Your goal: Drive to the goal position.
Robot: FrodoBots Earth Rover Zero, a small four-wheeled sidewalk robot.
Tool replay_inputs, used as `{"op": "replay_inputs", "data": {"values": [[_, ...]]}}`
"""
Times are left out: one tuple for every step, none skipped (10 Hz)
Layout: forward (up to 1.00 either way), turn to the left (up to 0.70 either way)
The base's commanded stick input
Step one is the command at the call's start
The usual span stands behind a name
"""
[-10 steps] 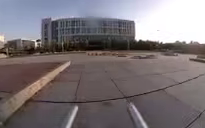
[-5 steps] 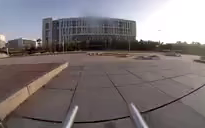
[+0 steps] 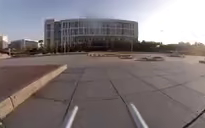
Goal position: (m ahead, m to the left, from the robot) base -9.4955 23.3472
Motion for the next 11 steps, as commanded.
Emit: {"op": "replay_inputs", "data": {"values": [[0.70,0.00],[0.70,0.00],[0.70,0.00],[0.70,0.00],[0.70,0.00],[0.70,0.00],[0.70,0.00],[0.70,0.00],[0.70,0.00],[0.70,0.00],[0.70,0.00]]}}
